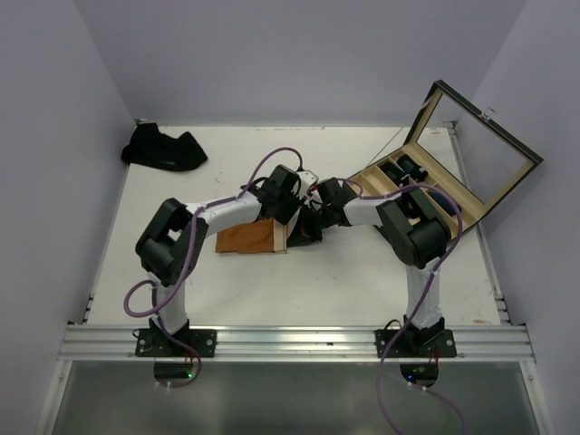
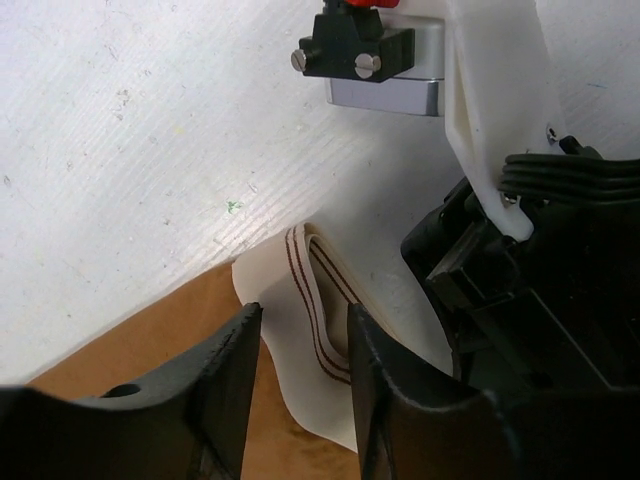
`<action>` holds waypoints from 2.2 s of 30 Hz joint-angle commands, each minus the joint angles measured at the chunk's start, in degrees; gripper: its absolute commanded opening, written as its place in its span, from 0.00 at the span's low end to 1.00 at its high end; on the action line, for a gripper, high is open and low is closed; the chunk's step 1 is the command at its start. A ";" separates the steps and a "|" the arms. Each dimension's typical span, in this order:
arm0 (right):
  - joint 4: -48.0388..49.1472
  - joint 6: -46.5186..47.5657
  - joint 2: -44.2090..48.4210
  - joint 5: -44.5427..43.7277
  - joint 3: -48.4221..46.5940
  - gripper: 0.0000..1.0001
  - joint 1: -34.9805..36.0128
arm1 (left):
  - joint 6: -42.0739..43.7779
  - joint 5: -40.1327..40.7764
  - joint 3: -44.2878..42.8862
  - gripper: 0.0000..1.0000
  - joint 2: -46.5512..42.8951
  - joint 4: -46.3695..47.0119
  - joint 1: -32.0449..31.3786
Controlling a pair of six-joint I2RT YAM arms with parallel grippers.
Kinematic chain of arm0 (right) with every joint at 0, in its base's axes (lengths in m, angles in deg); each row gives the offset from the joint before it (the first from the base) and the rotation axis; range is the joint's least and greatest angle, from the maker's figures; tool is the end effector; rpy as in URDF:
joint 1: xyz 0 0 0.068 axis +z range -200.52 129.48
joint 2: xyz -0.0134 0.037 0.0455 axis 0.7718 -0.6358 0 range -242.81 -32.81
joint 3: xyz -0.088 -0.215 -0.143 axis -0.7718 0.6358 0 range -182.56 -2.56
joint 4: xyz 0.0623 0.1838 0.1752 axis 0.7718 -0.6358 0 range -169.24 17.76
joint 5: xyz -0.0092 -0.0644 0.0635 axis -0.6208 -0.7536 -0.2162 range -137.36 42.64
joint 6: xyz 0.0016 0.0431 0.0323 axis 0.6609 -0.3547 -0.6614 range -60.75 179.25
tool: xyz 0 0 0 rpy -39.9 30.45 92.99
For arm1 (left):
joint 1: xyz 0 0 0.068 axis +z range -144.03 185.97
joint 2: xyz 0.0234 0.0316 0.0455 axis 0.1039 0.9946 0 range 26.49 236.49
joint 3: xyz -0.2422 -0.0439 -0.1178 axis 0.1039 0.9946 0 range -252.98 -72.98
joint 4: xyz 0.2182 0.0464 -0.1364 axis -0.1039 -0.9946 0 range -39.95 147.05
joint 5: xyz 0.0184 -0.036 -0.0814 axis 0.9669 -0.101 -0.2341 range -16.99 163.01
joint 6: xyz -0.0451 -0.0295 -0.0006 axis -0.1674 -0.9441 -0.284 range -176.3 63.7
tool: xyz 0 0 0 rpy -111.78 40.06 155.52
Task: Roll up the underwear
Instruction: Fold the underwear
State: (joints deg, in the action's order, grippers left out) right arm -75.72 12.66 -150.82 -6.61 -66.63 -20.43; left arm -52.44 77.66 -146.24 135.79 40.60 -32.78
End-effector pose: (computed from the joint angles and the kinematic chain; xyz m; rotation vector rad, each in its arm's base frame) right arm 0.3268 0.2162 0.0987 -0.1020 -2.8396 -1.3348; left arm 0.3194 -0.2527 0.1803 0.8723 2.3317 -0.1571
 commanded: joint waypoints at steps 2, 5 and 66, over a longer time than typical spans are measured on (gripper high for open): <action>-10.13 6.94 -2.49 -9.55 1.14 0.00 -0.38 | 1.50 -1.39 -0.48 0.45 -2.85 1.25 0.59; -13.12 9.93 -0.90 -9.47 0.79 0.00 -0.99 | 1.68 -3.49 -1.28 0.48 -6.63 -0.59 3.14; -12.95 21.45 6.66 10.05 -15.56 0.22 1.02 | 26.98 -64.85 5.39 0.48 -5.76 -32.85 35.23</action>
State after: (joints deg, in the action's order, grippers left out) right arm -87.77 31.72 -148.24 0.52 -83.18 -23.25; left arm -31.13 17.62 -142.06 133.05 13.32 2.79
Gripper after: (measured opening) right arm 0.215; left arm 0.474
